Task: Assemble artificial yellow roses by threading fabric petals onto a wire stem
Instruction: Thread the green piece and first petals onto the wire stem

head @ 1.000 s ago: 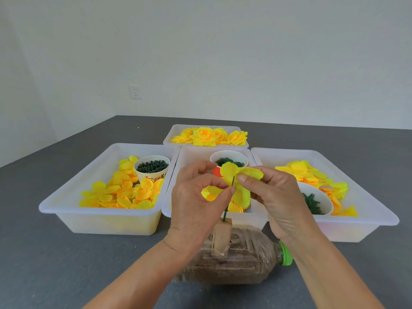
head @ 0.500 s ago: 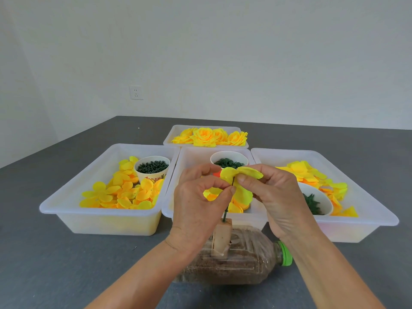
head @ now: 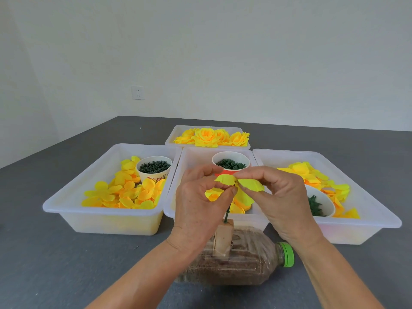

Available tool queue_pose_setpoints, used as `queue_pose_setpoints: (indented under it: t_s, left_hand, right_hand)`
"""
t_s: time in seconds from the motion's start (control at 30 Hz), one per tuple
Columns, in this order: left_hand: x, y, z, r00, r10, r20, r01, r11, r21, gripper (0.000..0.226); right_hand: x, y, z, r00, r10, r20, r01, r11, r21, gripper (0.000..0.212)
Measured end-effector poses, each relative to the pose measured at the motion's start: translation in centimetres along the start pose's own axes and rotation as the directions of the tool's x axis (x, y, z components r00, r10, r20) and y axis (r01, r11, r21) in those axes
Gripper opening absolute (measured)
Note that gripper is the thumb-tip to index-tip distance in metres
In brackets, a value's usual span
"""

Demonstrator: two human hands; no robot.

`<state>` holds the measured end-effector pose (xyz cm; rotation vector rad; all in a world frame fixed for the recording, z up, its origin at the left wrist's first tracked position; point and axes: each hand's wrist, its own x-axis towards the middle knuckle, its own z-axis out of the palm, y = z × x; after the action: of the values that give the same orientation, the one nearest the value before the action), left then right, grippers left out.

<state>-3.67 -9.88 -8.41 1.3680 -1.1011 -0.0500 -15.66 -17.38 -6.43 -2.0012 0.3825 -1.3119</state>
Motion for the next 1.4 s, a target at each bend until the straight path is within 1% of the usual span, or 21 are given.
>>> queue_pose_setpoints:
  t_s: [0.1, 0.2, 0.23, 0.33, 0.4, 0.47, 0.53, 0.67, 0.77, 0.83, 0.97, 1.07, 1.1, 1.27, 1.33, 1.4]
  left_hand:
    - [0.0, 0.2, -0.1, 0.999, 0.032, -0.001, -0.032, 0.999, 0.006, 0.021]
    - [0.1, 0.3, -0.2, 0.999, 0.04, 0.013, -0.04, 0.999, -0.01, 0.032]
    - [0.0, 0.3, -0.3, 0.999, 0.036, 0.01, -0.036, 0.999, -0.015, 0.032]
    - [-0.1, -0.1, -0.5, 0.999, 0.037, -0.033, -0.038, 0.999, -0.014, 0.021]
    - [-0.1, -0.2, -0.8, 0.996, 0.071, -0.057, -0.072, 0.997, -0.006, 0.027]
    - [0.0, -0.2, -1.2, 0.983, 0.181, -0.029, -0.179, 0.983, 0.049, 0.027]
    - [0.1, -0.5, -1.5, 0.956, 0.292, 0.025, -0.293, 0.949, 0.114, 0.018]
    - [-0.1, -1.3, -1.8, 0.913, 0.4, 0.084, -0.408, 0.886, 0.22, 0.013]
    - [-0.3, -1.7, -2.0, 0.859, 0.493, 0.141, -0.512, 0.817, 0.265, 0.005]
    - [-0.5, -1.9, -2.0, 0.831, 0.529, 0.17, -0.555, 0.788, 0.266, 0.012]
    - [-0.7, -2.2, -1.9, 0.82, 0.539, 0.192, -0.572, 0.782, 0.246, 0.013]
    - [-0.6, -2.4, -1.9, 0.819, 0.538, 0.199, -0.573, 0.778, 0.259, 0.004]
    - [-0.6, -2.5, -1.9, 0.816, 0.543, 0.2, -0.578, 0.771, 0.266, 0.004]
    - [-0.6, -2.8, -1.9, 0.778, 0.584, 0.229, -0.628, 0.728, 0.276, 0.004]
    - [-0.6, -2.8, -1.9, 0.785, 0.578, 0.222, -0.619, 0.734, 0.28, 0.005]
    - [-0.6, -2.8, -1.9, 0.788, 0.574, 0.225, -0.616, 0.737, 0.279, 0.005]
  right_hand:
    - [0.0, 0.1, -0.2, 0.985, -0.165, 0.05, 0.17, 0.978, -0.12, 0.013]
    - [0.1, 0.1, -0.3, 0.966, -0.243, 0.087, 0.256, 0.944, -0.209, 0.01]
    - [0.1, 0.2, -0.3, 0.963, -0.251, 0.094, 0.266, 0.939, -0.219, 0.011]
    - [-0.1, 0.4, -0.4, 0.958, -0.262, 0.118, 0.283, 0.931, -0.232, 0.012]
    - [-0.2, 0.5, -0.3, 0.955, -0.266, 0.13, 0.29, 0.927, -0.236, 0.012]
    - [-0.2, 0.6, -0.3, 0.95, -0.28, 0.139, 0.307, 0.918, -0.25, 0.011]
    - [-0.3, 0.8, -0.3, 0.946, -0.289, 0.145, 0.319, 0.906, -0.277, 0.012]
    - [-1.1, 1.4, -0.1, 0.93, -0.33, 0.158, 0.366, 0.86, -0.355, 0.013]
    - [-1.8, 1.9, 0.1, 0.93, -0.319, 0.181, 0.365, 0.851, -0.377, 0.013]
    - [-2.3, 2.1, 0.3, 0.931, -0.317, 0.183, 0.365, 0.844, -0.393, 0.012]
    - [-2.7, 2.2, 0.5, 0.932, -0.326, 0.159, 0.362, 0.838, -0.408, 0.009]
    - [-3.0, 2.3, 0.7, 0.932, -0.333, 0.141, 0.361, 0.832, -0.422, 0.007]
    - [-3.1, 2.4, 0.7, 0.931, -0.337, 0.138, 0.363, 0.828, -0.427, 0.007]
    - [-2.8, 2.6, 0.8, 0.921, -0.36, 0.15, 0.386, 0.782, -0.489, 0.017]
    - [-2.8, 2.6, 0.8, 0.917, -0.372, 0.145, 0.393, 0.776, -0.493, 0.009]
    - [-2.8, 2.7, 0.9, 0.912, -0.384, 0.146, 0.404, 0.77, -0.495, 0.008]
